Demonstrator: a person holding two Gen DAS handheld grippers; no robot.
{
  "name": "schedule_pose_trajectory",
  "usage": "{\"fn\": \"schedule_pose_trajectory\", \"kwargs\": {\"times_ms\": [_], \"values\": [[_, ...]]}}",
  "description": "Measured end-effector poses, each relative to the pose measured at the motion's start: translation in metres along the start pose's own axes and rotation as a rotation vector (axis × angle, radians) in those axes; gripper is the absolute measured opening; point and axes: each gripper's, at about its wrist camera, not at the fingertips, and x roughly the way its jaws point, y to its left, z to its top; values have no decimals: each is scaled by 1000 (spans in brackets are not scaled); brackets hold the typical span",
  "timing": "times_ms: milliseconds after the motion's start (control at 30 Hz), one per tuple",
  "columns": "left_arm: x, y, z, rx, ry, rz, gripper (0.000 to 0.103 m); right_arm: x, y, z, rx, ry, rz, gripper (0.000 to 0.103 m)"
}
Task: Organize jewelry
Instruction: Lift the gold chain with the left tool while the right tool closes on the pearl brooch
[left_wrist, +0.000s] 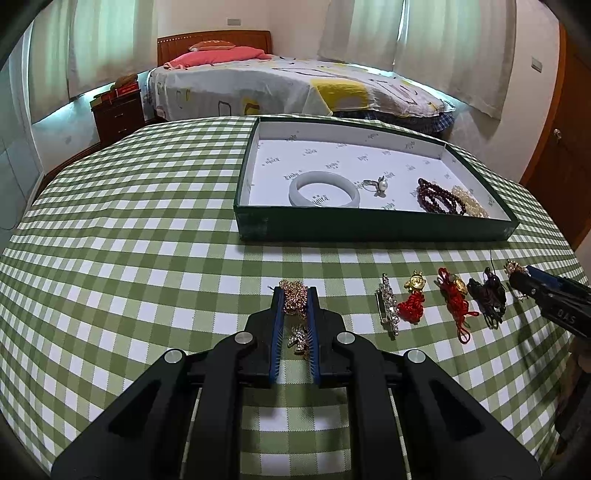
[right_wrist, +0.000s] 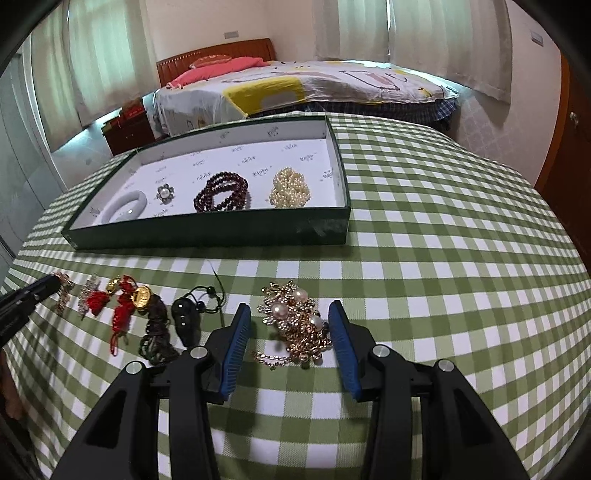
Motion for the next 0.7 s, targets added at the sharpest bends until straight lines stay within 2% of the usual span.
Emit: {"fn": "schedule_pose_trajectory", "kwargs": {"times_ms": [100,700], "values": [[0,1,1,-4,-3,1,12,0,-2,1,-2,2,3,41],[-3,1,3,-10,-12,2,12,-9,0,-3,2,-20,28,41]]}}
